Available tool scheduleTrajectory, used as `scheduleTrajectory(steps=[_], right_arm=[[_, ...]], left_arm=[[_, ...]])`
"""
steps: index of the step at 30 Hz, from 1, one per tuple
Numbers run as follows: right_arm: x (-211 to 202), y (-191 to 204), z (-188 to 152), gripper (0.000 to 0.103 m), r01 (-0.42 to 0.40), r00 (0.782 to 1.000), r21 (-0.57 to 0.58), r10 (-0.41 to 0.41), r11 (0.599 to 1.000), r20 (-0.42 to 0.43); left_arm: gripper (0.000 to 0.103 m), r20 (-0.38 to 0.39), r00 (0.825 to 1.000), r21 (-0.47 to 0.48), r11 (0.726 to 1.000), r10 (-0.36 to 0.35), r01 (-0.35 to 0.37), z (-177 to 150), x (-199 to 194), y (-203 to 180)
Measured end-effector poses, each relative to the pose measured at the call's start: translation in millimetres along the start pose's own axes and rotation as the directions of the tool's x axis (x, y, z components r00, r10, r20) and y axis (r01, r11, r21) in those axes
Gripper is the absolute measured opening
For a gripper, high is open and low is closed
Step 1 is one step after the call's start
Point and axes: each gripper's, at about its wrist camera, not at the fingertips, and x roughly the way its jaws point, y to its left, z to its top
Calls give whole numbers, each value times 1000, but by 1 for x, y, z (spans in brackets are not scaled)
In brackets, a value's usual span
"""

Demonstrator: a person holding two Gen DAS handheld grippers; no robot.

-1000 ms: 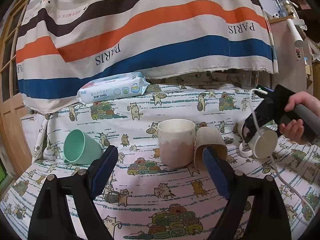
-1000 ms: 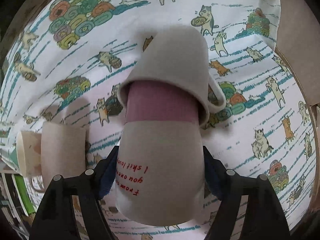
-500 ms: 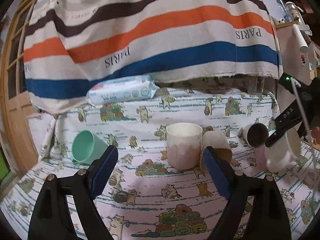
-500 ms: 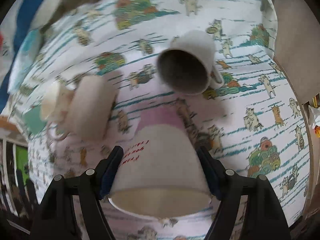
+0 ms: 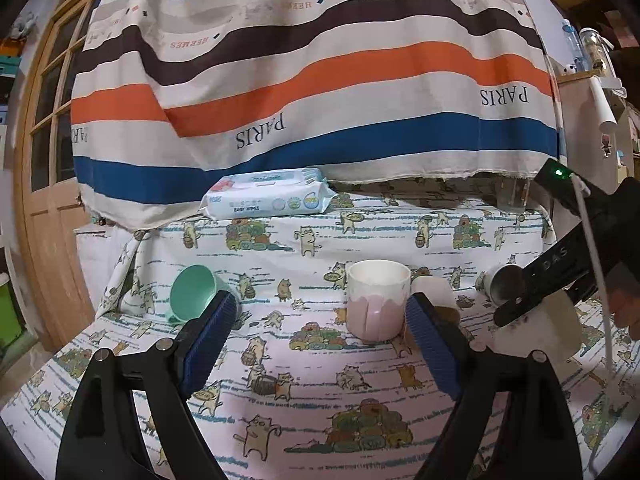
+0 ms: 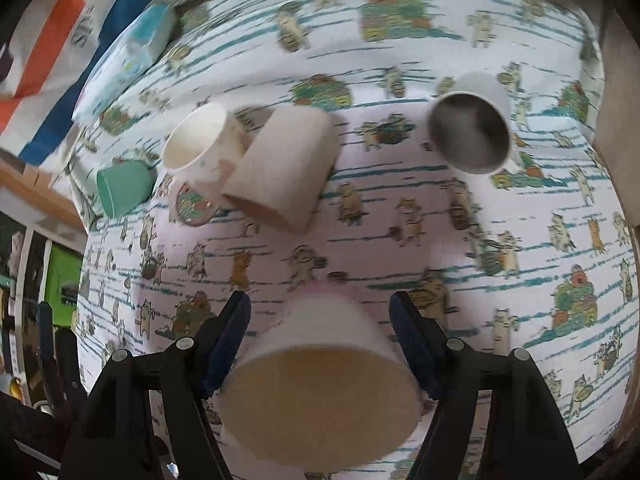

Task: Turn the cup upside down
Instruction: 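Lift the white mug with the right tool and turn it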

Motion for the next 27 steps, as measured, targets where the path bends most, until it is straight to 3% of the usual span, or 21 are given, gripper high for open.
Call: scheduleTrajectory(steps=[6, 9, 15, 21, 25, 27], right_arm=[[5, 27, 2, 69, 17, 1000, -46, -16, 999, 18], [-1, 34, 4, 57, -5, 1000, -68, 6, 998, 16], [-2, 42, 5, 58, -2, 999, -103, 6, 995, 36], [3, 35, -12, 60, -22, 1000, -121, 23, 992, 1], [-6, 34, -30, 80, -64, 998, -153, 63, 986, -8], [-8, 34, -37, 80, -83, 996, -142, 81, 986, -24]], left_arm=[[86, -13, 1000, -13, 1000, -3, 3, -3, -4, 5], [86, -8, 1000, -6, 1000, -10, 10, -4, -7, 5], [86, -13, 1000, -19, 1000, -9, 8, -5, -8, 6], [86, -18, 1000, -10, 1000, -3, 3, -6, -7, 7], [86, -22, 1000, -18, 1000, -5, 4, -6, -8, 8], [86, -22, 1000, -28, 1000, -11, 11, -5, -10, 9]])
